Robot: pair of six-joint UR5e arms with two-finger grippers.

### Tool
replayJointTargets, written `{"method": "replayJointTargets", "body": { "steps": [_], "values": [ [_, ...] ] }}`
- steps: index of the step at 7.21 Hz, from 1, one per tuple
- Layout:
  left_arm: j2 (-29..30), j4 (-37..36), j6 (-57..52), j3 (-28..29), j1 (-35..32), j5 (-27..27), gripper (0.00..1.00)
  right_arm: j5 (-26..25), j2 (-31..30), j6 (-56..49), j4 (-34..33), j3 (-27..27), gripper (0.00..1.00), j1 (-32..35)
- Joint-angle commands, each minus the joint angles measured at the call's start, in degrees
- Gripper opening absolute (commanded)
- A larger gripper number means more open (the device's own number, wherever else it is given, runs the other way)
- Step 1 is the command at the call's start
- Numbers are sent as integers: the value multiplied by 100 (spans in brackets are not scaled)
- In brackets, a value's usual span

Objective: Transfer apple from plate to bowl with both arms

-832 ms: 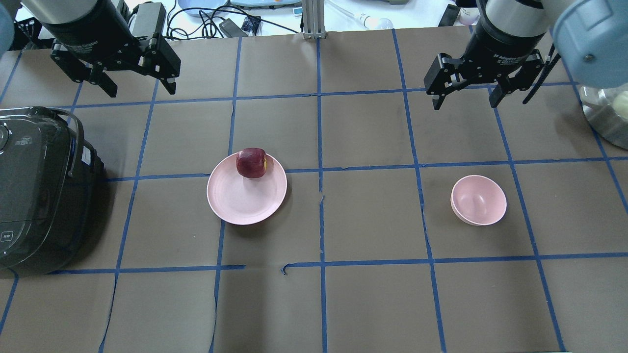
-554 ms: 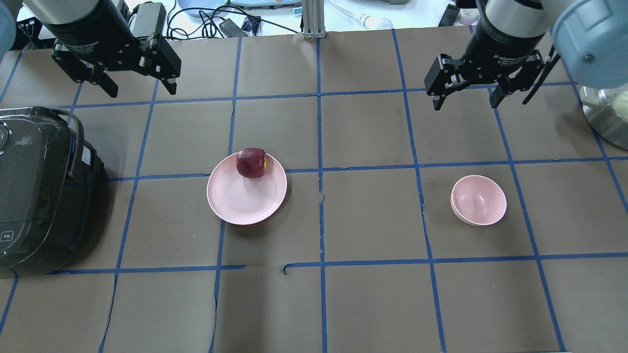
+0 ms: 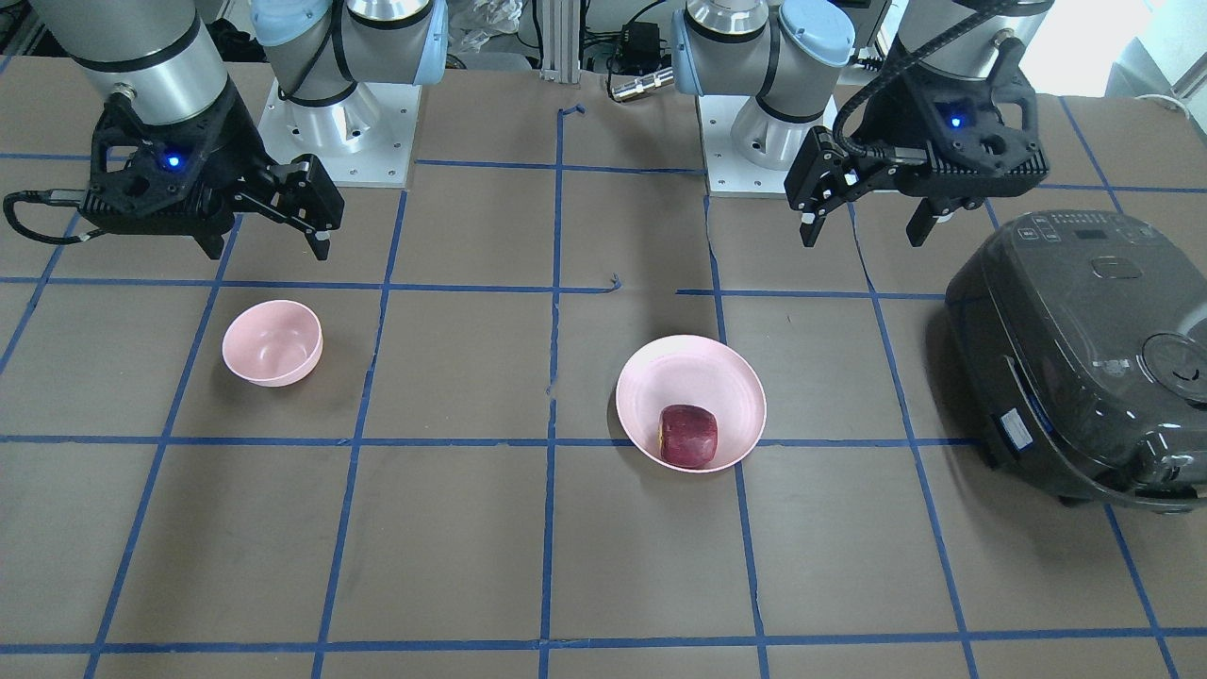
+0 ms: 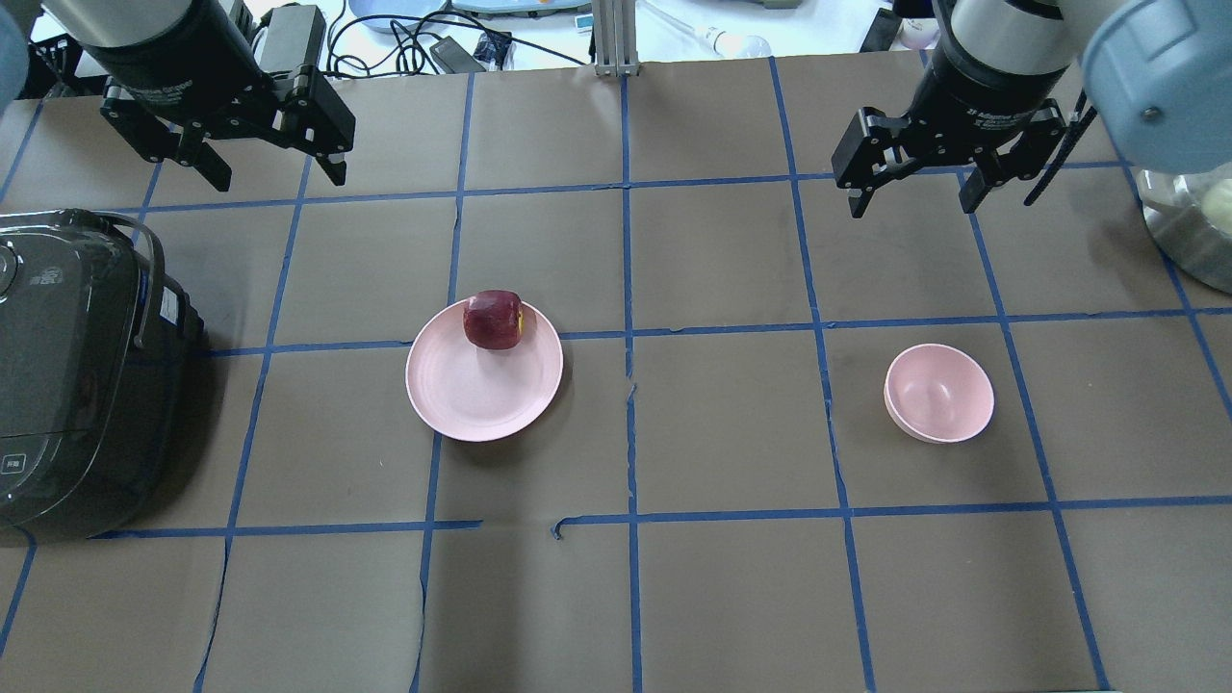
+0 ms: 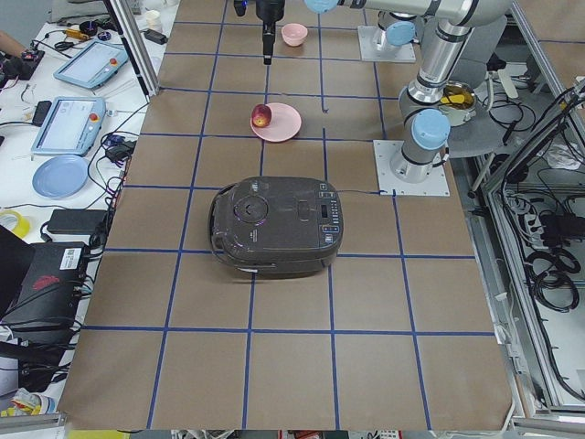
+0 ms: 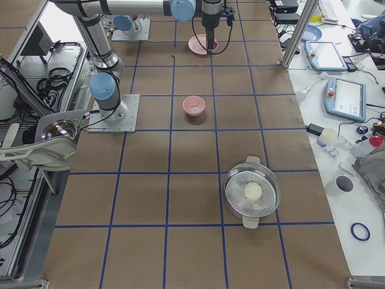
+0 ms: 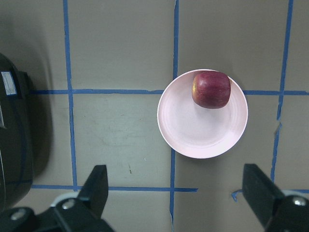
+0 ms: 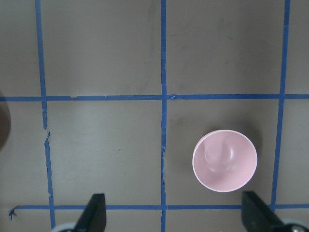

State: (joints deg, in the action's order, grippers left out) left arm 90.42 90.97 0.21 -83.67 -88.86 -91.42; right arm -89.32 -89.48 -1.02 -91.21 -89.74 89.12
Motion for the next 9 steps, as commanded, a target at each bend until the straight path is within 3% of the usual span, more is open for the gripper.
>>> {"method": "replayJointTargets", "body": {
  "steps": [1,9],
  "values": [
    [2,0,-4,0,0,1,100,2,0,-12,6,0,100,0],
    [-23,104,-13,44,-9,-16,100,2,18,-56,6,0,100,-9]
  ]
}}
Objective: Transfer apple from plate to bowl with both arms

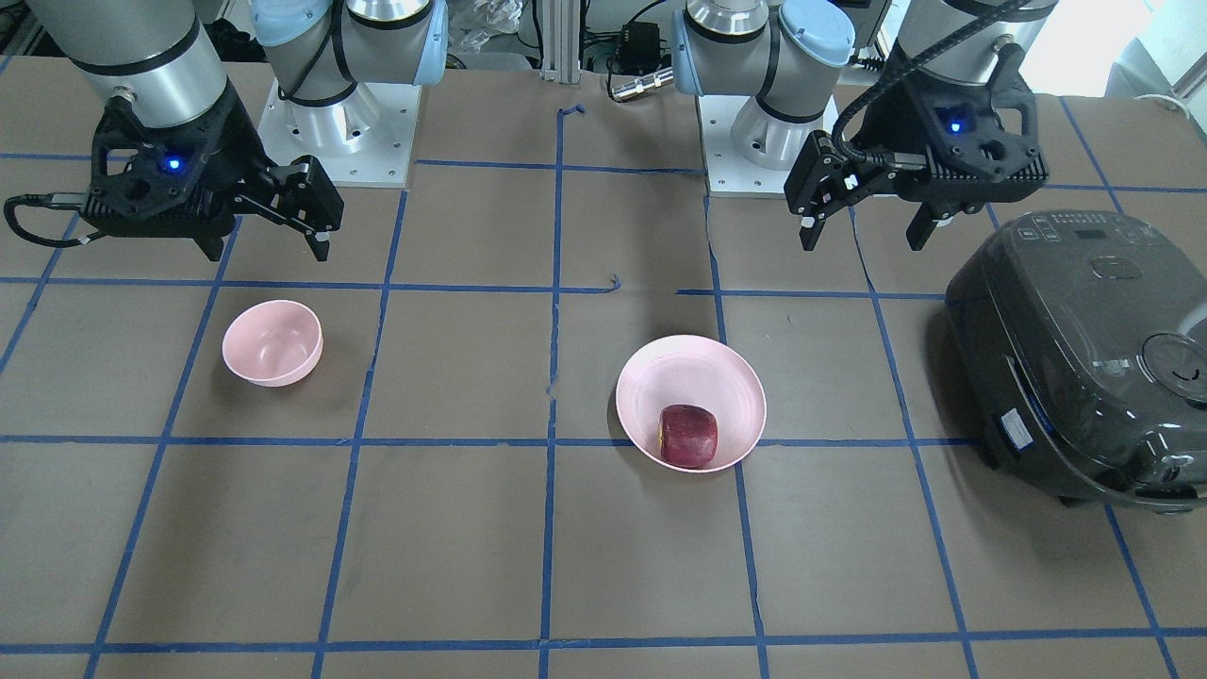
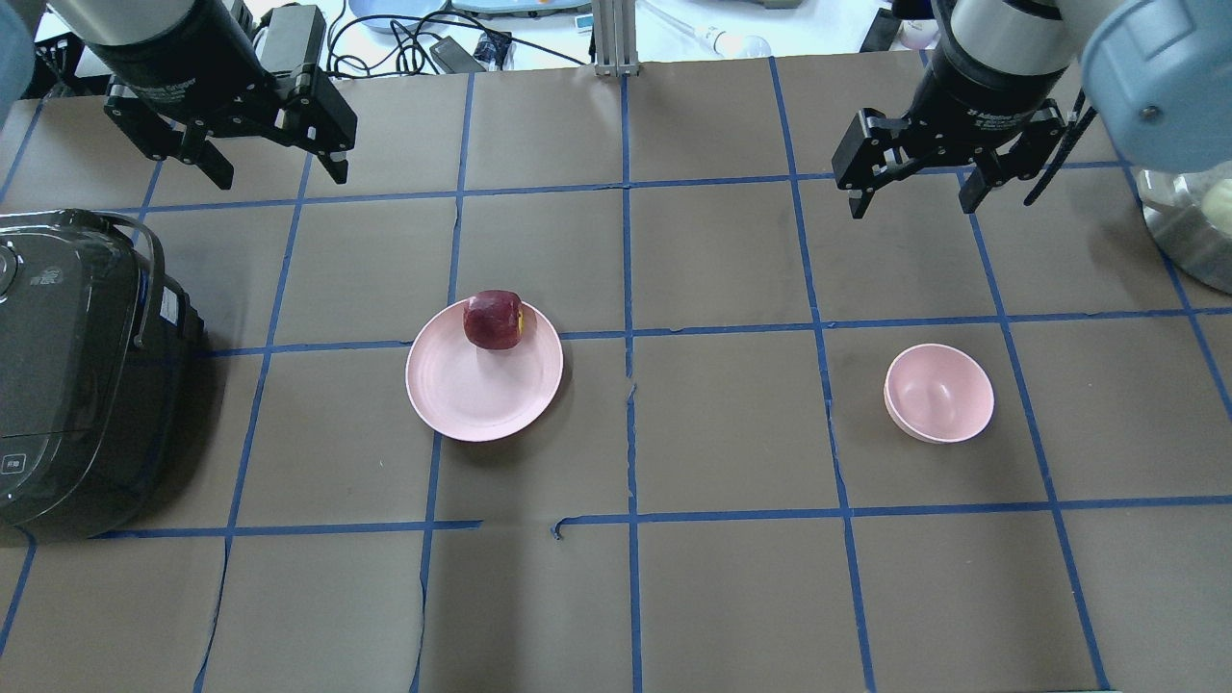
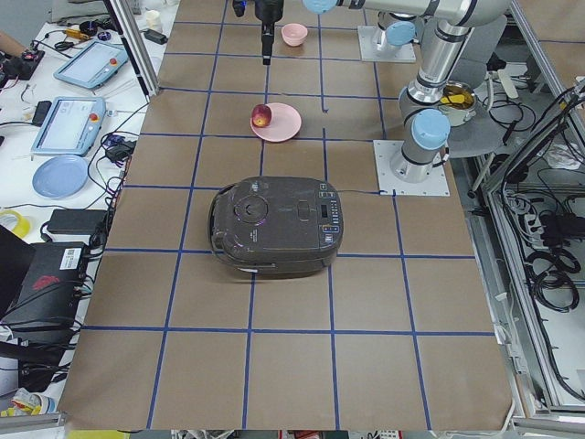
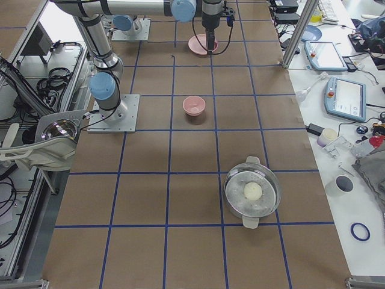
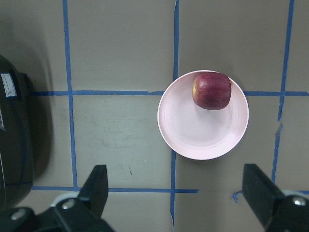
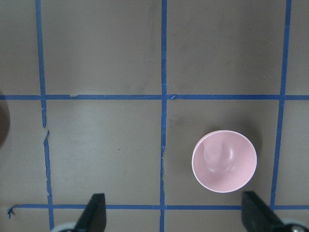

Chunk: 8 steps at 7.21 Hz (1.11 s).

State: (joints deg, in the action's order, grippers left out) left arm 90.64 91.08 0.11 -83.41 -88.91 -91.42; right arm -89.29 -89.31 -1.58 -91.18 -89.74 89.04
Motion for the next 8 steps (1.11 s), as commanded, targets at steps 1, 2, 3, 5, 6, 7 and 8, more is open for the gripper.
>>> {"method": "replayJointTargets", "body": {
  "steps": [1,2,3,5,6,7,8],
  "values": [
    [-63,207,-3,36,-4,-17,100,0,2,0,4,0,100,-1],
    [-11,209,-3,27,-4,-34,100,-9,2,0,4,0,100,-1],
    [-89,217,-81,44,5,-52,100,8,2,-18,4,0,100,-1],
    [15,174,-82,10,-4,9,100,-9,54,-192,-31,0,100,-131],
    [172,-96,-47,-43,-30,27,100,-9,106,-751,-31,0,100,-324],
    [452,-752,-38,-156,-222,106,100,-27,142,-1200,-58,-9,100,-709],
    [699,-897,32,-288,-285,106,99,69,247,-1622,3,-113,100,-1313]
  ]
}}
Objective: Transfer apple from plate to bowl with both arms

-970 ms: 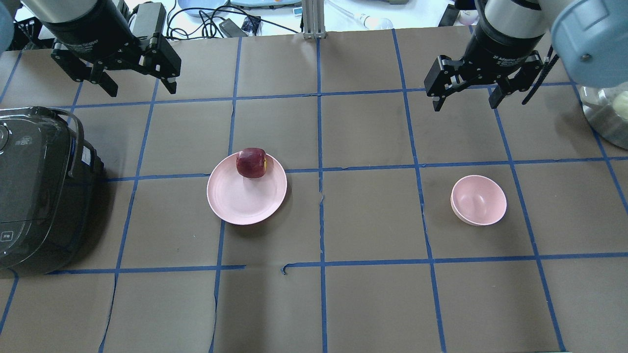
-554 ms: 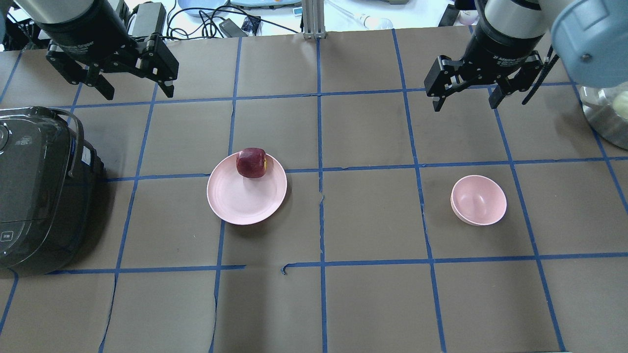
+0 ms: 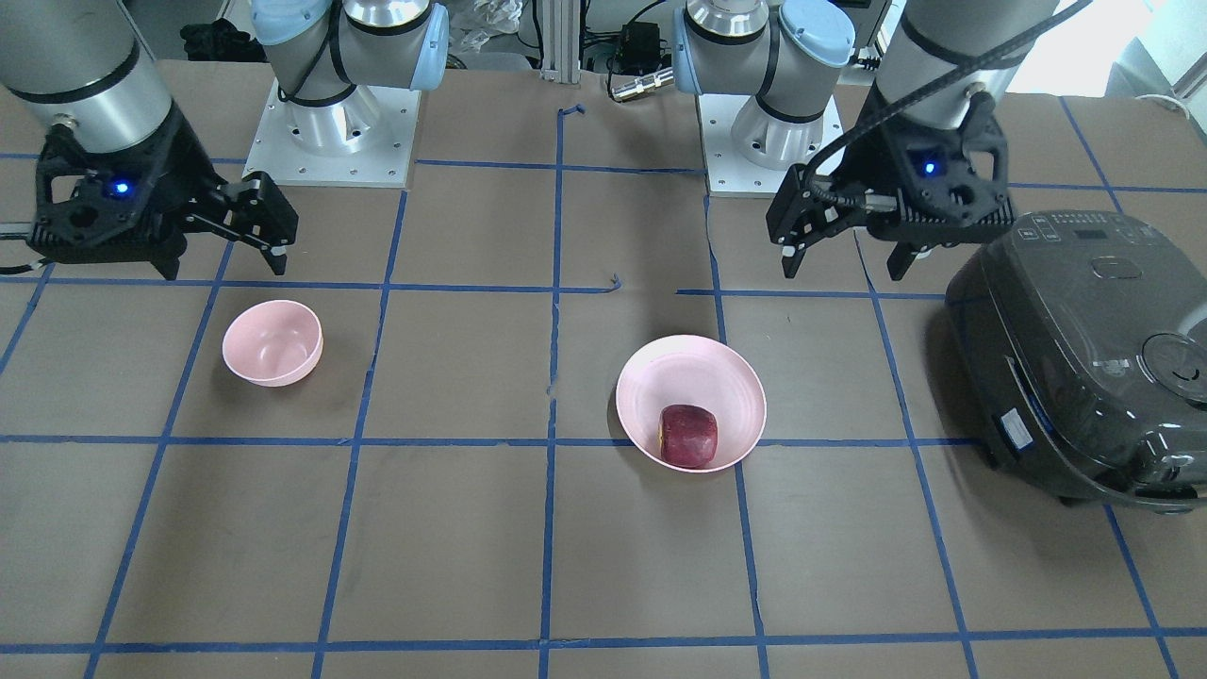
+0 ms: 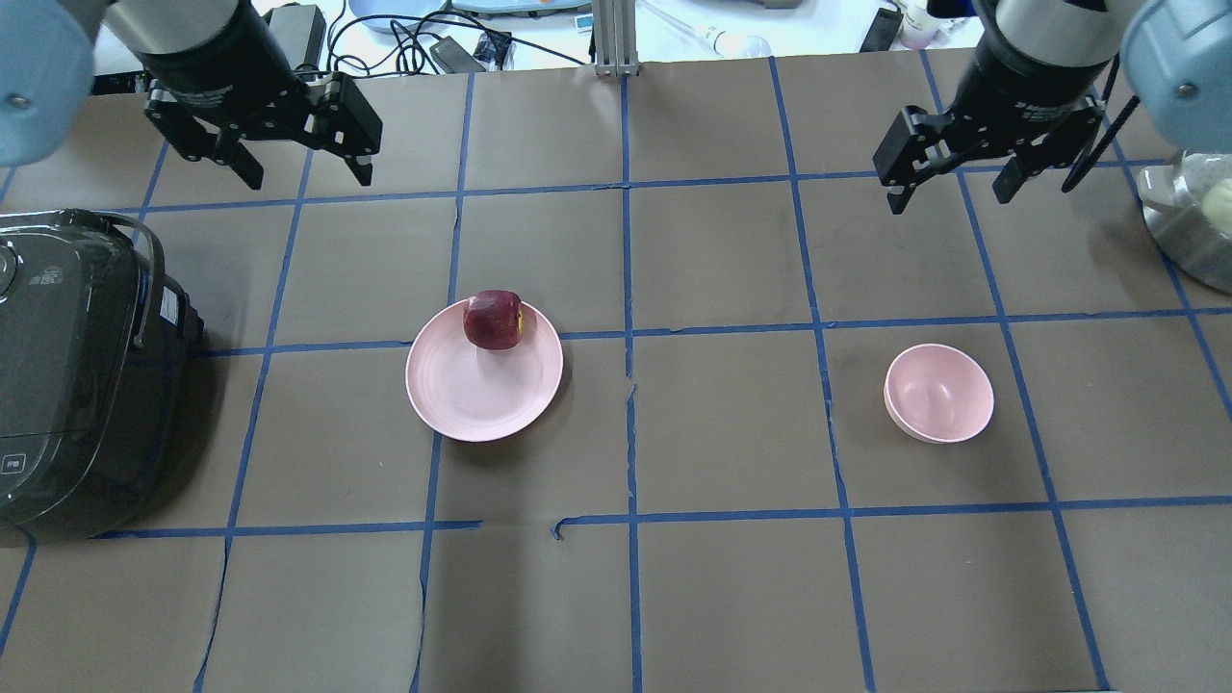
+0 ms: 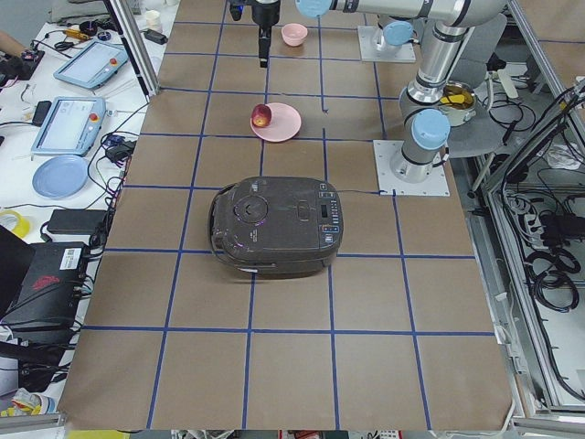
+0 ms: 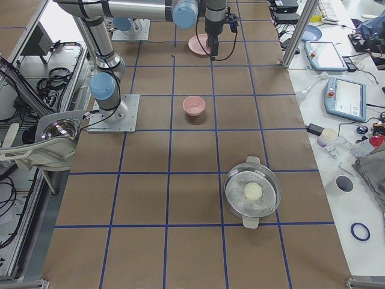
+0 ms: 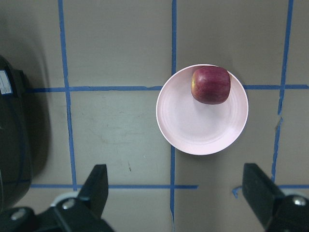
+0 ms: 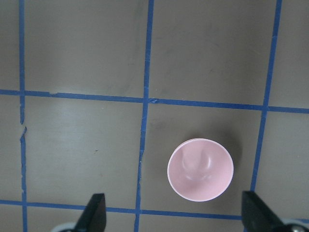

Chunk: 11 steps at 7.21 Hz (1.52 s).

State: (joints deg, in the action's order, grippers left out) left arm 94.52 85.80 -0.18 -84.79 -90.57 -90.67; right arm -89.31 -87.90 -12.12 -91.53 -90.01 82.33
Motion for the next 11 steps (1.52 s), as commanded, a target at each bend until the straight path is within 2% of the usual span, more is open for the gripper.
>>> {"method": "replayJointTargets", "body": {
  "steps": [1,2,3,4,6,7,10,11],
  "values": [
    [583,-719,184,-299,-153,40,97,28,245,-668,-74,-443,100,-1022],
    [820,-1427,307,-640,-371,32,97,-7,421,-791,-406,-890,100,-1191],
    [1049,-2052,622,-1009,-556,5,97,27,527,-810,-1306,-1304,100,-1236],
    [1234,-2606,738,-1335,-584,31,97,19,597,-879,-1750,-1752,100,-1263],
    [1420,-3137,791,-1566,-611,14,98,62,773,-1570,-2340,-2448,100,-1507],
    [1594,-3148,818,-1627,-611,23,97,71,896,-1618,-2430,-2607,100,-1544],
    [1859,-3403,827,-1804,-664,31,96,107,1239,-1575,-2545,-2644,99,-1544],
    [1921,-3429,810,-1813,-672,40,96,107,1301,-1575,-2536,-2653,78,-1544]
  ]
}}
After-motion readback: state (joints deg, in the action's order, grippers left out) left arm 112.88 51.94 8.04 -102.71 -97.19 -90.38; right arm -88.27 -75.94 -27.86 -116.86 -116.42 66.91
